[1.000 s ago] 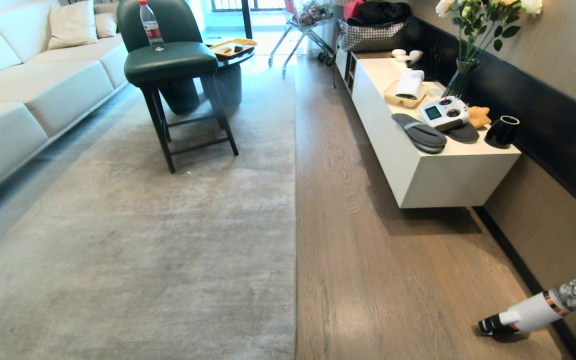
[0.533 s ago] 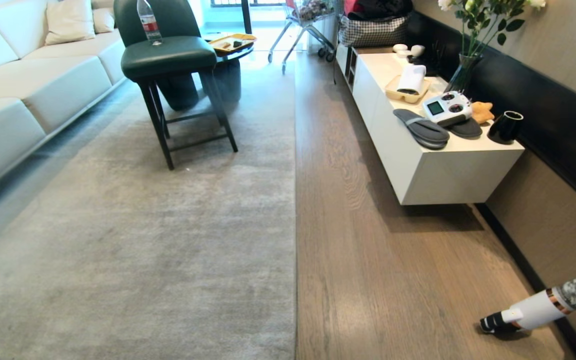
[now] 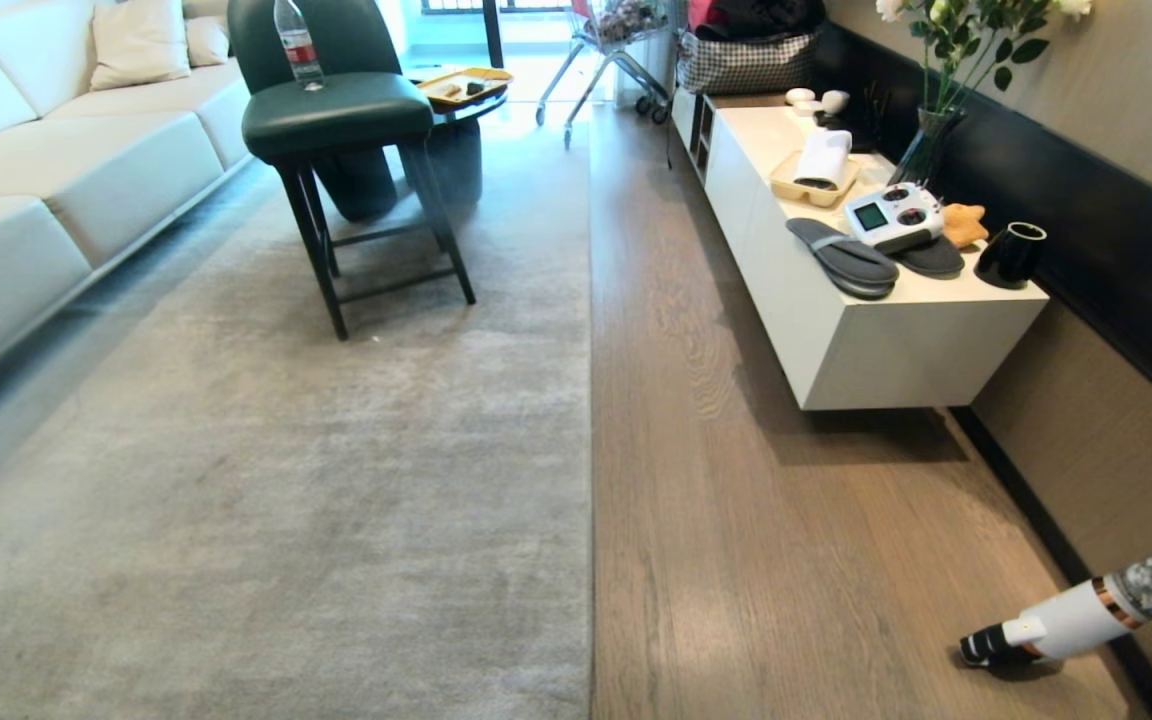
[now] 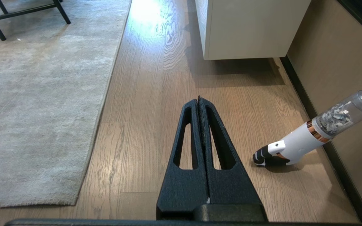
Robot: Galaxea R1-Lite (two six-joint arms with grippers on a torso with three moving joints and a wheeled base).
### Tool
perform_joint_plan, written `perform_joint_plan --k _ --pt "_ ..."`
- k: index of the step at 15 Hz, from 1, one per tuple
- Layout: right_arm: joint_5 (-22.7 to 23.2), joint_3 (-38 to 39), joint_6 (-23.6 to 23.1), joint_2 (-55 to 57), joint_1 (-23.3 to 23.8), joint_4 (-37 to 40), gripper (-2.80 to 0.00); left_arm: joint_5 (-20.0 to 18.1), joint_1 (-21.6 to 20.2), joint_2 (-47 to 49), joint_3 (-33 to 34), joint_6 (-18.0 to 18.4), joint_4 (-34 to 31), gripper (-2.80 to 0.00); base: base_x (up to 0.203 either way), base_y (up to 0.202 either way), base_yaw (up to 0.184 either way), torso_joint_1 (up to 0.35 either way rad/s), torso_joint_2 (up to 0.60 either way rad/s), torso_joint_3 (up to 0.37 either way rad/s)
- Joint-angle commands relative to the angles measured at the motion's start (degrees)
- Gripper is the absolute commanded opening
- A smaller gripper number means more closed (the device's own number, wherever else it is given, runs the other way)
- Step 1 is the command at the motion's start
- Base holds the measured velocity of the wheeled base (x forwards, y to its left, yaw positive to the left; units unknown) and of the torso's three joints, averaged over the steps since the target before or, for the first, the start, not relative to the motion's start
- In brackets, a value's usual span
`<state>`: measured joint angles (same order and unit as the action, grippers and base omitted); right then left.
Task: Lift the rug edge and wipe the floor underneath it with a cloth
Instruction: Lift up the carpet
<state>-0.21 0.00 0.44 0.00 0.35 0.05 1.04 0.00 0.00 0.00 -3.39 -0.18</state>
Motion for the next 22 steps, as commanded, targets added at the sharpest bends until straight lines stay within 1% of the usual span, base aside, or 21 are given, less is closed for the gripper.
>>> perform_joint_plan --k 1,19,22 --pt "0.0 0.0 0.0 0.0 0.0 0.0 -2.80 0.0 0.0 0.0 0.0 0.0 0.0 -2.80 0.000 0.000 0.000 0.000 0.00 0.000" --pt "0.0 0.0 0.0 0.0 0.0 0.0 -2.80 0.1 0.0 0.0 0.0 -0.1 0.0 -2.80 0.000 0.000 0.000 0.000 0.00 0.000" --pt "0.0 0.0 0.0 0.0 0.0 0.0 -2.80 0.2 0.0 0.0 0.0 -0.1 0.1 -2.80 0.000 0.000 0.000 0.004 0.00 -0.111"
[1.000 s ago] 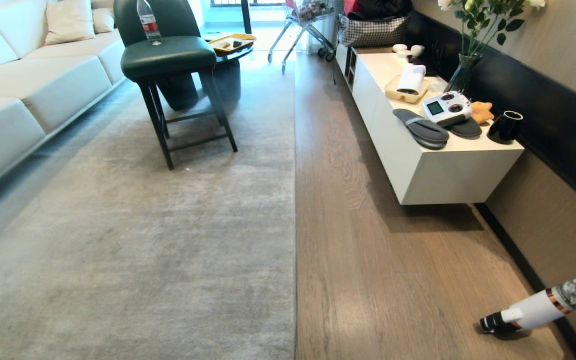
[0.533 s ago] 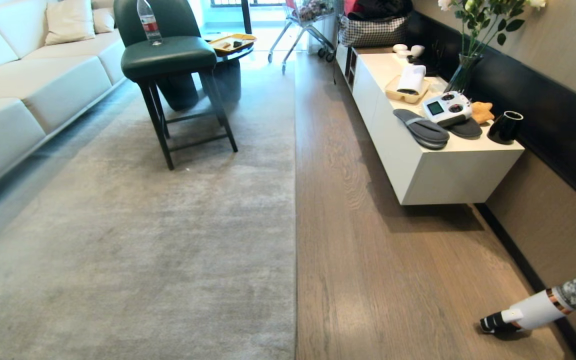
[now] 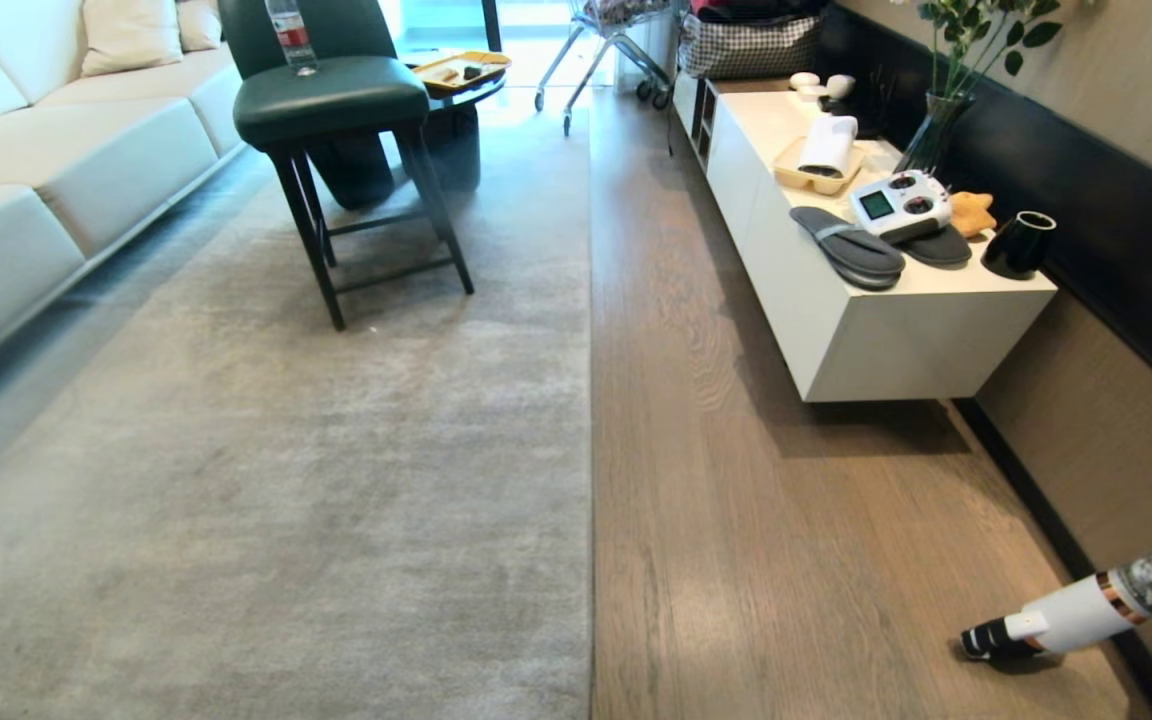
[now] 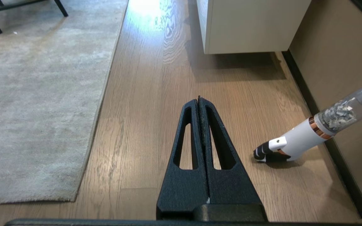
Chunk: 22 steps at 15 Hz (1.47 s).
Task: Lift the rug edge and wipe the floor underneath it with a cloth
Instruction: Lift up the carpet
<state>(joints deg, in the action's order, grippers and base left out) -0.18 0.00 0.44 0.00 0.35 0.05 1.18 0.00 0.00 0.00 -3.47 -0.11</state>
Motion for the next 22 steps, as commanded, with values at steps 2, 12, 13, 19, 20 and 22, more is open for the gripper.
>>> perform_joint_plan --k 2,12,13,19,20,22 --pt "-0.1 0.0 0.0 0.0 0.0 0.0 -2.80 0.0 0.0 0.0 0.0 0.0 -0.2 -2.80 0.000 0.000 0.000 0.004 0.00 -0.176" --pt "0.0 0.0 0.0 0.0 0.0 0.0 -2.80 0.0 0.0 0.0 0.0 0.0 -0.2 -2.80 0.000 0.000 0.000 0.003 0.00 -0.198" --pt "0.0 0.0 0.0 0.0 0.0 0.0 -2.80 0.0 0.0 0.0 0.0 0.0 -0.2 -2.80 0.000 0.000 0.000 0.007 0.01 -0.192" --pt "0.0 0.0 0.0 0.0 0.0 0.0 -2.80 -0.1 0.0 0.6 -0.1 -0.1 -0.7 -2.80 0.000 0.000 0.000 0.005 0.00 -0.198" --pt "0.0 0.0 0.0 0.0 0.0 0.0 -2.80 -0.1 0.0 1.4 -0.4 -0.1 -1.5 -2.80 0.000 0.000 0.000 0.007 0.00 -0.186" --pt "0.0 0.0 0.0 0.0 0.0 0.0 -2.80 -0.1 0.0 0.5 -0.4 -0.1 -1.6 -2.80 0.000 0.000 0.000 0.004 0.00 -0.191"
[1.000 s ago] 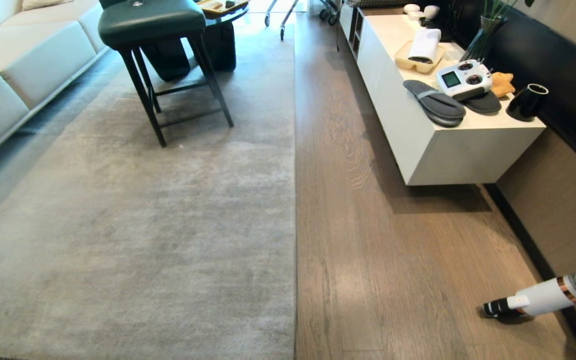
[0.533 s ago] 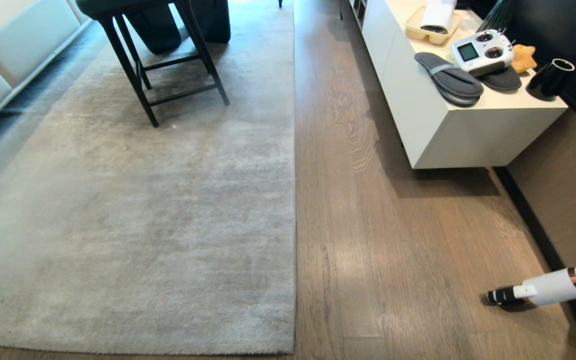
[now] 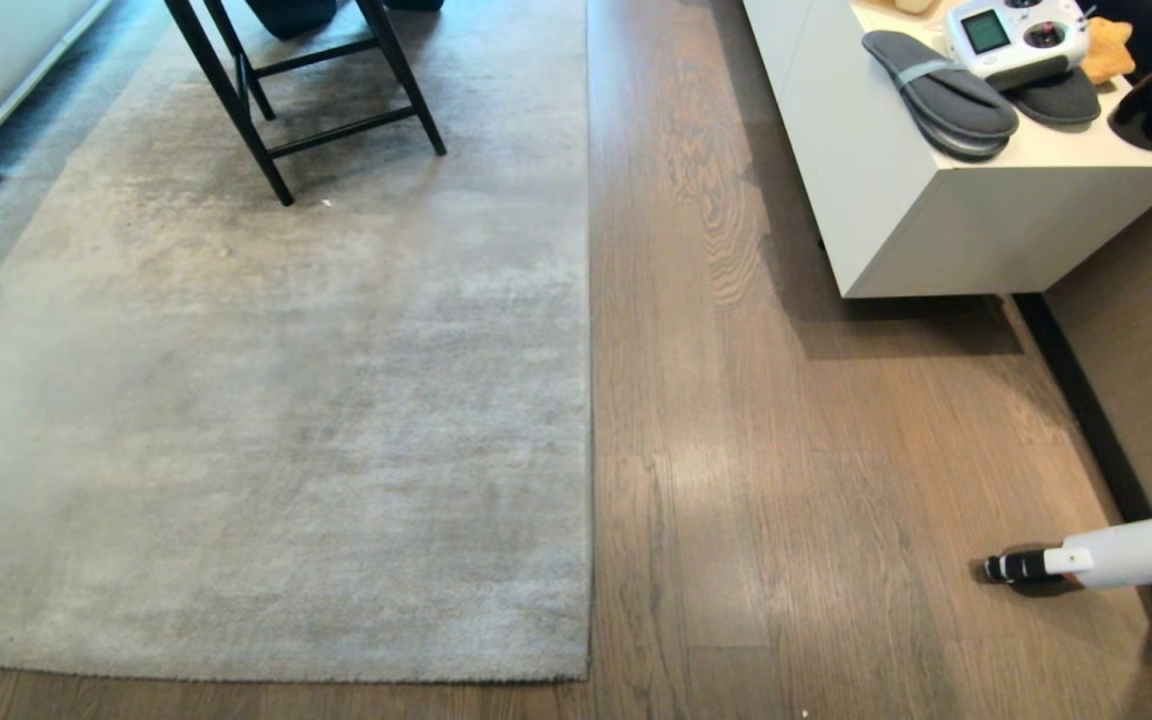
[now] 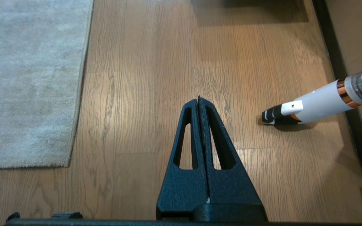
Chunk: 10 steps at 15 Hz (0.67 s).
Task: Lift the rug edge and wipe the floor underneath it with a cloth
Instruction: Lift up the carpet
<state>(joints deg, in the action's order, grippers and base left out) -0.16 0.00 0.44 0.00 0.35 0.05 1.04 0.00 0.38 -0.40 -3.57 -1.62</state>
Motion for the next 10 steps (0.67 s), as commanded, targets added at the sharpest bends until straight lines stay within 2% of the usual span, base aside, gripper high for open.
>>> perform_joint_plan --k 1,10 --pt "0.0 0.0 0.0 0.0 0.0 0.0 -2.80 0.0 0.0 -0.2 0.0 0.0 0.0 -2.80 0.000 0.000 0.000 0.002 0.01 -0.188" --pt "-0.1 0.0 0.0 0.0 0.0 0.0 -2.80 0.1 0.0 -0.3 0.0 -0.6 0.1 -2.80 0.000 0.000 0.000 0.001 0.00 -0.199"
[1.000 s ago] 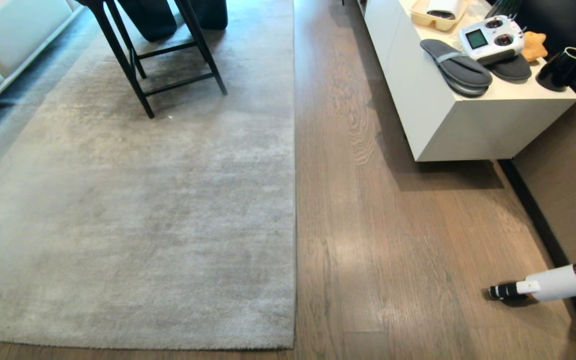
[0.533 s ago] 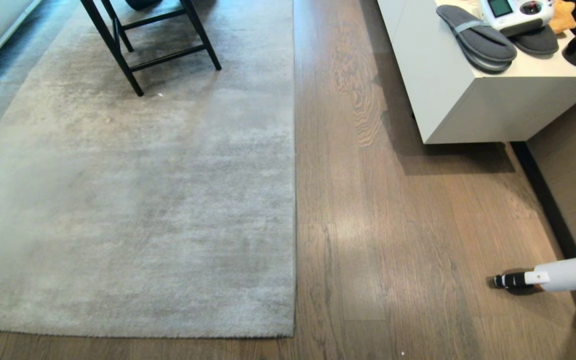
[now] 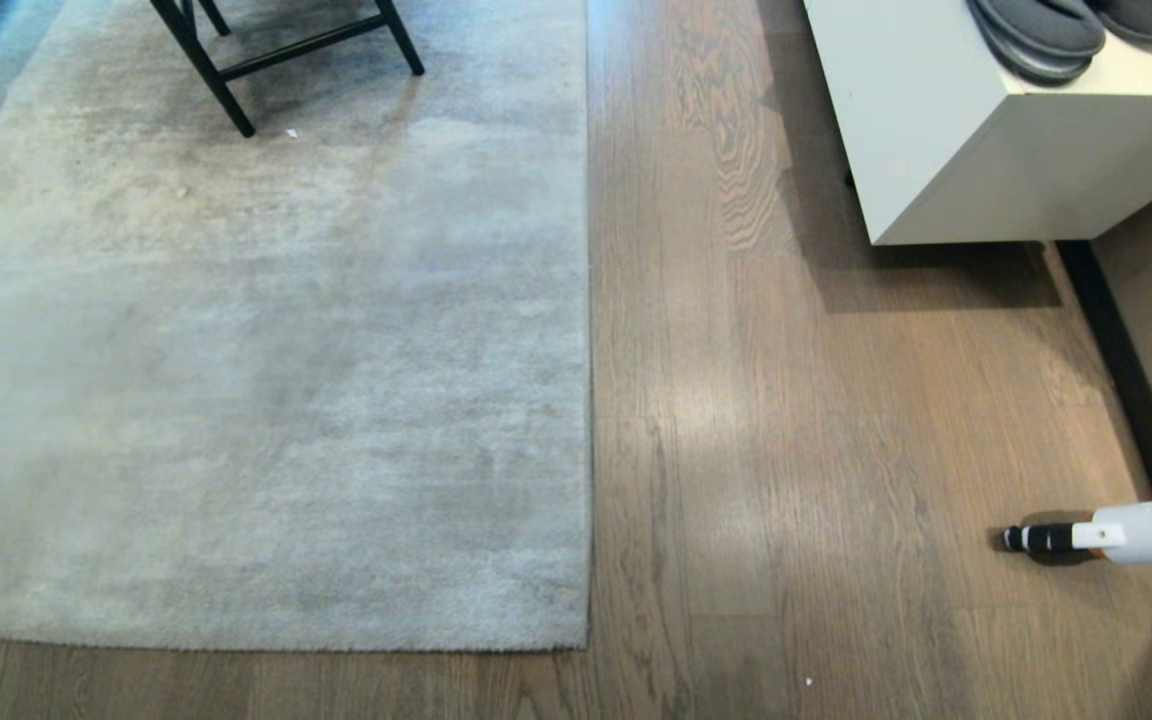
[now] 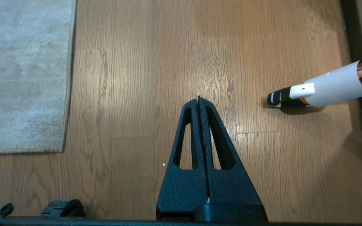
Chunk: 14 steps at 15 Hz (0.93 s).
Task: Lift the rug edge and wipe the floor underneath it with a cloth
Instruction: Lift up the carpet
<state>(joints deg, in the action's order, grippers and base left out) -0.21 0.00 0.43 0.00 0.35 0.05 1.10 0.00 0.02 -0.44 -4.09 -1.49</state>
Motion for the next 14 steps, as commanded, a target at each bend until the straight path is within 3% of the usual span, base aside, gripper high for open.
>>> perform_joint_plan --k 1,14 --pt "0.0 0.0 0.0 0.0 0.0 0.0 -2.80 0.0 0.0 0.0 0.1 0.0 0.0 -2.80 0.000 0.000 0.000 -0.006 0.00 -0.198" --pt "0.0 0.0 0.0 0.0 0.0 0.0 -2.80 0.4 0.0 0.0 0.1 -1.1 0.1 -2.80 0.000 0.000 0.000 0.002 0.00 -0.198"
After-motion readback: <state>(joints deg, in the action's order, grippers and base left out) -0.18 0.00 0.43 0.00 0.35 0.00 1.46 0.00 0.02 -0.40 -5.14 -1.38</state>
